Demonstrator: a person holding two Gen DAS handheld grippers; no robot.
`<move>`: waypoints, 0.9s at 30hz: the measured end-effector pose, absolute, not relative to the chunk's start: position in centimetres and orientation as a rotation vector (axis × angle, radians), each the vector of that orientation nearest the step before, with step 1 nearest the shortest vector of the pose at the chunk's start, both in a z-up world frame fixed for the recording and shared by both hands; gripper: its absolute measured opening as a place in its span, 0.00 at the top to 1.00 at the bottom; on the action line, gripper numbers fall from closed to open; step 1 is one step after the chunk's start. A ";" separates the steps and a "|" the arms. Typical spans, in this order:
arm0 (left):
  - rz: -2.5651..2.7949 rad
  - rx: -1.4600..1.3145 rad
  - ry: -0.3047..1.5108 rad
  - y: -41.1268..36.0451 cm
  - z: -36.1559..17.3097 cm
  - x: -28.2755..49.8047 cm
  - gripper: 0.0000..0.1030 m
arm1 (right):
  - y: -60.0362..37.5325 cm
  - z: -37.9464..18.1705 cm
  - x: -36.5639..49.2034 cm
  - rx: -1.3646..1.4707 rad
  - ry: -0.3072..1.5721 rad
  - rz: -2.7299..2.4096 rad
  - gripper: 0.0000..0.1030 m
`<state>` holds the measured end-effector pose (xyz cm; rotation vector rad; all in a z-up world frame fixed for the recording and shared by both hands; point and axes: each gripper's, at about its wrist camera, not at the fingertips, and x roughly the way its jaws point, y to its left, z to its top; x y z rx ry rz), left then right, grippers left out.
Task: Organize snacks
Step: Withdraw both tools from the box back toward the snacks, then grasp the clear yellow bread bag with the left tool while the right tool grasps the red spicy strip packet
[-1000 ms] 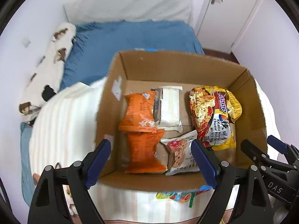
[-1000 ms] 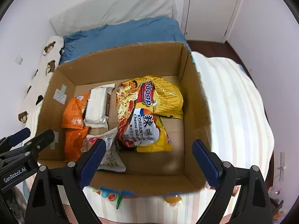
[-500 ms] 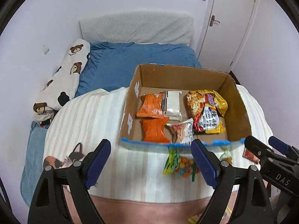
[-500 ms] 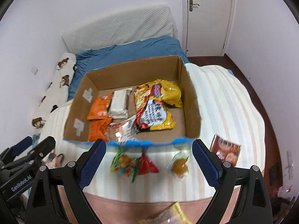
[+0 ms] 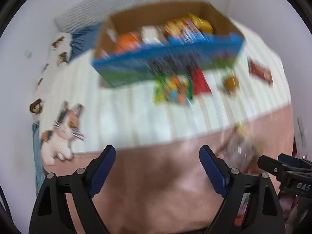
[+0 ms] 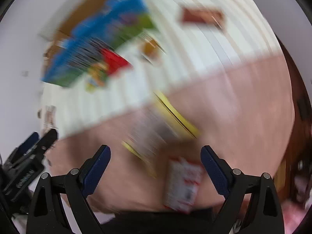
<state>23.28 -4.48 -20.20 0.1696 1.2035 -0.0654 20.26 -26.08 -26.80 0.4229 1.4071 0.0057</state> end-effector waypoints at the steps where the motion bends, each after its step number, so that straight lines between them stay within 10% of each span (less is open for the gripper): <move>1: -0.076 0.190 1.225 -5.2 -21.2 23.0 0.15 | -26.7 -28.1 19.4 0.444 1.433 -0.014 0.07; 15: -0.467 0.213 1.469 -13.8 -26.6 23.9 0.15 | -27.0 -37.5 14.4 0.592 1.500 -0.046 0.09; 21: -0.547 0.379 1.511 -18.0 -29.1 24.5 0.15 | -26.8 -38.3 13.3 0.498 1.490 -0.085 0.46; 27: -0.553 0.410 1.539 -20.2 -31.8 24.3 0.28 | -27.5 -37.8 12.4 0.528 1.471 -0.064 0.50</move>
